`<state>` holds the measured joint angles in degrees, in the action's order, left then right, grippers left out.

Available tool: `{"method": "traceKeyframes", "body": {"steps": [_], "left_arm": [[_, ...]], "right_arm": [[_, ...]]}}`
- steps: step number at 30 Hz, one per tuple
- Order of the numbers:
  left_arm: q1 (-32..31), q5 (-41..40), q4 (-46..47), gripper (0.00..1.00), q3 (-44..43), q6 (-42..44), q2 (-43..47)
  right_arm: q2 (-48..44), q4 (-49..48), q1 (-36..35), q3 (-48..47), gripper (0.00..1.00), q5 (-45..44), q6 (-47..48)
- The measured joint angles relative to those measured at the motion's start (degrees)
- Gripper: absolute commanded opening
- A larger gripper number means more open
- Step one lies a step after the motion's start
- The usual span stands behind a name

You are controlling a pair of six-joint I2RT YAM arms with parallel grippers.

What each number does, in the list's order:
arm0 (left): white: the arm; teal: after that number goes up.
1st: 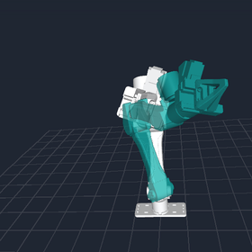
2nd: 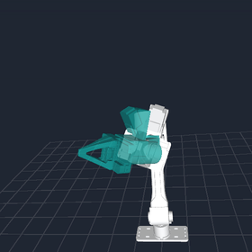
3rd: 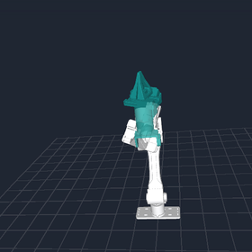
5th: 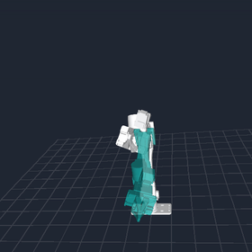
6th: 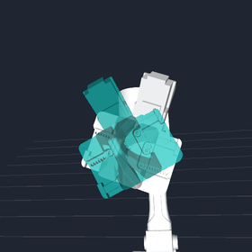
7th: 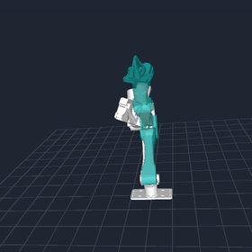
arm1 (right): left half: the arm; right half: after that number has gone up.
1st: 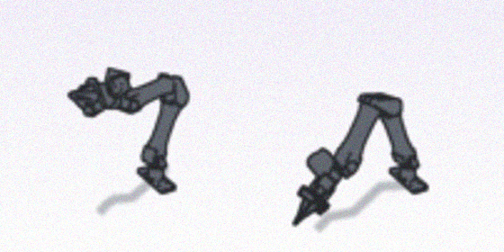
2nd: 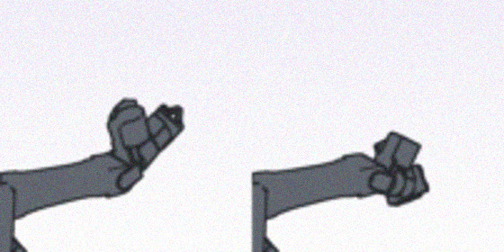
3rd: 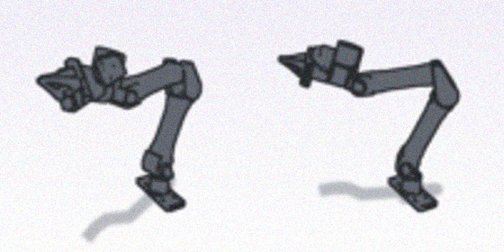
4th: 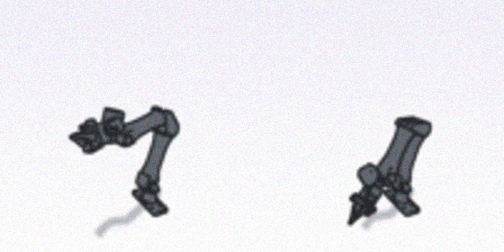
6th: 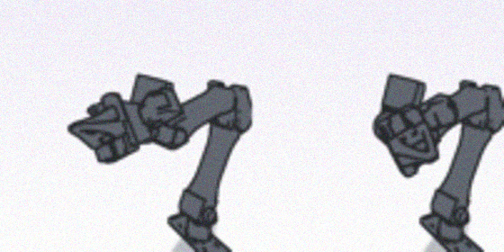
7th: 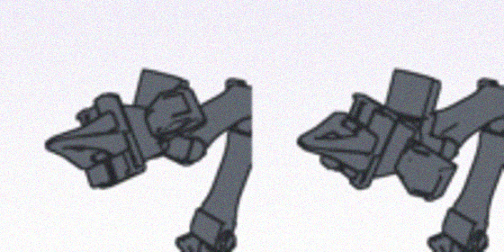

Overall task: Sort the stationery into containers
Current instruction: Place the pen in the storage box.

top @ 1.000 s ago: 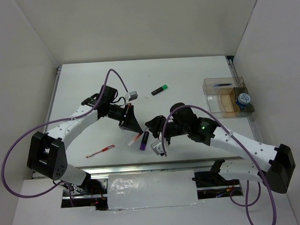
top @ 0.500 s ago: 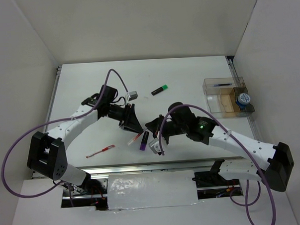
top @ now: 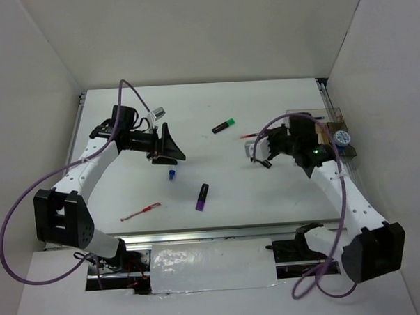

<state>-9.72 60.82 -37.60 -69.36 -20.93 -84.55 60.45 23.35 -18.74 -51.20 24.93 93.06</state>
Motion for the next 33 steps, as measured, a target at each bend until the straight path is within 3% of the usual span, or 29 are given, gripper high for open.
{"method": "traceKeyframes", "body": {"steps": [5, 10, 17, 29, 32, 33], "left_arm": [[-0.68, -1.25, 0.66, 0.99, 0.37, -0.24, 0.04], [-1.31, -2.21, 1.86, 0.99, 1.20, -0.59, 0.04], [-1.38, -2.69, 2.75, 0.99, 1.60, -1.01, 0.00], [-1.36, -2.71, 4.28, 0.99, 3.04, -1.97, -0.98], [-1.33, -3.06, 4.52, 0.99, 3.21, -1.99, -0.98], [-1.25, -3.39, 4.61, 0.99, 3.21, -1.99, -0.98]], "right_arm": [[10.56, 1.14, 19.52, -5.90, 0.00, -3.04, 6.12], [22.49, 0.26, 29.20, -13.25, 0.00, -8.07, 11.32], [33.66, 0.09, 31.78, -23.02, 0.00, -15.17, 16.13], [41.97, -3.78, 32.87, -24.72, 0.00, -21.86, 19.10], [44.22, -4.13, 32.94, -27.21, 0.03, -22.67, 19.32], [44.96, -4.28, 32.94, -28.09, 0.09, -22.80, 19.37]]}}
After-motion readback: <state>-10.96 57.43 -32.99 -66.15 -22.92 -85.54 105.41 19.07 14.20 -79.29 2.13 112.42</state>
